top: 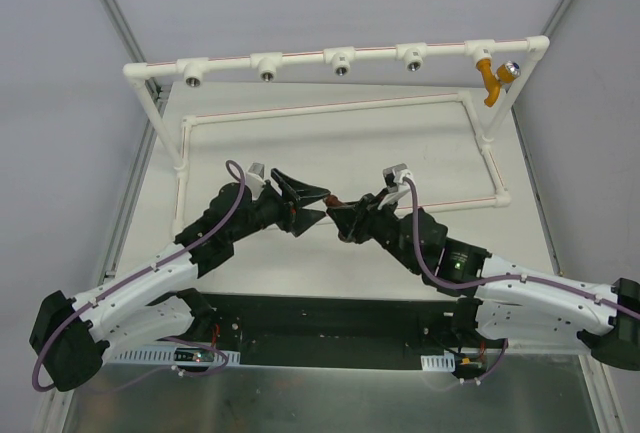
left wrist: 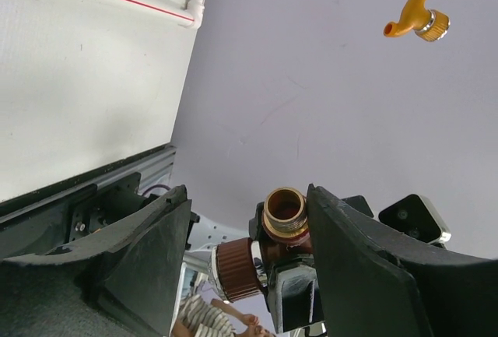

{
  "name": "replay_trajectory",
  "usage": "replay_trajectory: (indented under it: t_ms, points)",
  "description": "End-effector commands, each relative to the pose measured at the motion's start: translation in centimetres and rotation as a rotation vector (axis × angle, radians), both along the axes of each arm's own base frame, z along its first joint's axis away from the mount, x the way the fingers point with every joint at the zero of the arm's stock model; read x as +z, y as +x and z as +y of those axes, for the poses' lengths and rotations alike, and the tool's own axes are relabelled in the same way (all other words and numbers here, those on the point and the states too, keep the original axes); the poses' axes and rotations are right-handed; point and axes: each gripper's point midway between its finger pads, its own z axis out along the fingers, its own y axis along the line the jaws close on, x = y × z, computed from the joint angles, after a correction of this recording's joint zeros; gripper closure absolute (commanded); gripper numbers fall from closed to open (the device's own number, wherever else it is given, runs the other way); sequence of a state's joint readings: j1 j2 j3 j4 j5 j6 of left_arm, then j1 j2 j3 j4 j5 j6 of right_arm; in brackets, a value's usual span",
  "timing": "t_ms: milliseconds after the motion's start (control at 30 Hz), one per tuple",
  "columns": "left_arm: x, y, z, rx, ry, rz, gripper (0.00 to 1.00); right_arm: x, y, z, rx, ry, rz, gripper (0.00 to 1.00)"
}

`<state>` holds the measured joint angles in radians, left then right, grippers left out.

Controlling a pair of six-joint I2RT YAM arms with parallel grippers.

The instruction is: Install the water faucets

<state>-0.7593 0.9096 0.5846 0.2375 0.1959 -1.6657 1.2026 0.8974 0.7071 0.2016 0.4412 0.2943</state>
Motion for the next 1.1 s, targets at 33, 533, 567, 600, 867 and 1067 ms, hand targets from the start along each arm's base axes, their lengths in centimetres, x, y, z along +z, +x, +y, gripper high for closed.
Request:
replay_trajectory:
  t_ms: [33, 533, 567, 600, 867, 1067]
  points:
    - [1.2, -0.4, -0.4, -0.024, -0.026, -0.008, 0.38, 4.2, 0.4, 1.1, -0.001, 0.139, -0.043, 1.00]
    - [3.8, 0.8, -0.9, -0.003, -0.018, -0.068, 0.38, -1.5, -1.3, 3.1, 0.068, 0.059, 0.093, 1.00]
    - [3.7, 0.9, -0.8, 0.001, -0.014, -0.068, 0.39, -1.6, -1.4, 3.0, 0.070, 0.058, 0.099, 1.00]
    - [3.8, 0.9, -0.9, -0.001, -0.015, -0.072, 0.39, -1.9, -1.5, 2.9, 0.069, 0.053, 0.103, 1.00]
    - [4.2, 0.9, -0.2, 0.019, 0.027, -0.103, 0.39, -3.7, -2.2, 2.1, 0.066, 0.009, 0.135, 1.00]
    - [4.1, 0.8, 0.2, 0.029, 0.038, -0.107, 0.39, -5.0, -2.4, 2.0, 0.055, -0.038, 0.150, 1.00]
